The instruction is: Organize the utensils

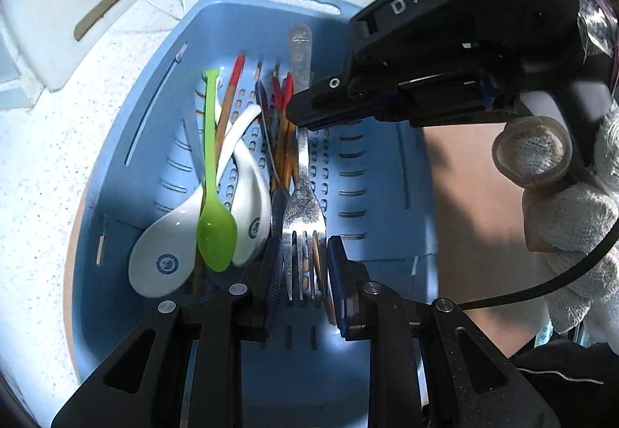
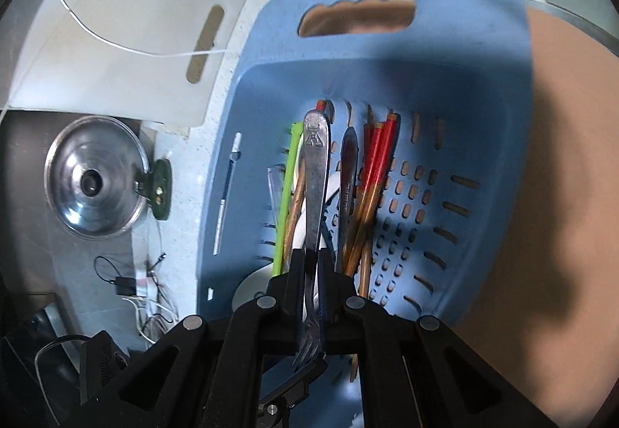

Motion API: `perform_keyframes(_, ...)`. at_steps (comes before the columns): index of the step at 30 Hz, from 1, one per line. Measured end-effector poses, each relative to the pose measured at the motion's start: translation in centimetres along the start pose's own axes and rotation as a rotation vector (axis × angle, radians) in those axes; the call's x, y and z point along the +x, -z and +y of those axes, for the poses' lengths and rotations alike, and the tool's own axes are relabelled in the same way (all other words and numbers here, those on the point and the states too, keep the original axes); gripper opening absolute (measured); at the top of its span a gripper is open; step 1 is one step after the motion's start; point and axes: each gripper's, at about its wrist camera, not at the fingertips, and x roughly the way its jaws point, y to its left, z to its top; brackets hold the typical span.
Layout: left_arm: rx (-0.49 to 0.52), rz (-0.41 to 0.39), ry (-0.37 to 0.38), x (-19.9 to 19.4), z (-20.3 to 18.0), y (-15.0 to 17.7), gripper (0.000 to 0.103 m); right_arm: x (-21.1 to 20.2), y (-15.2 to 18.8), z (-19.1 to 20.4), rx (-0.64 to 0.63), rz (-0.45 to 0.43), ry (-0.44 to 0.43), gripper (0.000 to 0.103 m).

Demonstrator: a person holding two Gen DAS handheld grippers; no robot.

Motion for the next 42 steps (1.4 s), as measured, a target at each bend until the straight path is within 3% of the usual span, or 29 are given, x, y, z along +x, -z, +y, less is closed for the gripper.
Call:
perform_keyframes(2, 0.006, 0.008, -0.002, 0.3, 0.1, 0.0, 0.022, 0.6, -0.2, 0.1, -0.007, 0.014, 0.010, 0.006)
perform_keyframes(4, 0.008, 0.016, 0.009, 0.4, 0.0, -0.1, 0.006, 1.1, -0.5, 0.4, -0.016, 0.021, 0.027, 0.004)
perform_keyframes(14, 0.001, 0.015, 0.004, 0.4, 0.3, -0.6, 0.006, 2.5, -0.8, 1.0, -0.042, 0.039, 0.046, 0.002)
perform_keyframes(25, -0.032, -0.030, -0.025, -1.6, 0.4, -0.5, 0.007, -1.0, 0.9, 1.8, -0.177, -0.020, 0.061, 0.005)
perform_keyframes(28, -0.044, -0.059, -0.053, -2.4, 0.0, -0.3, 0.014, -2.8, 1.9, 2.0, -0.226, -0.051, 0.069, 0.008)
perform_keyframes(30, -0.046, -0.077, -0.076, -3.8, -0.8, 0.2, 0.017, -3.9, 2.5, 1.8, -0.247, -0.072, 0.073, 0.025)
perform_keyframes(33, -0.044, -0.097, -0.113, -4.2, -1.6, 0.4, 0.024, -5.8, 3.7, 1.5, -0.290, -0.122, 0.103, 0.034)
perform_keyframes(35, -0.053, -0.118, -0.143, -4.7, -2.3, 0.7, 0.050, -7.0, 4.5, 1.1, -0.319, -0.141, 0.121, 0.036)
perform_keyframes(39, -0.069, -0.158, -0.167, -5.1, -3.6, 0.9, 0.054, -9.7, 6.3, 0.2, -0.352, -0.197, 0.141, 0.048)
perform_keyframes(42, -0.076, -0.188, -0.184, -5.9, -4.9, 1.3, 0.062, -11.1, 7.6, -0.4, -0.371, -0.227, 0.160, 0.050)
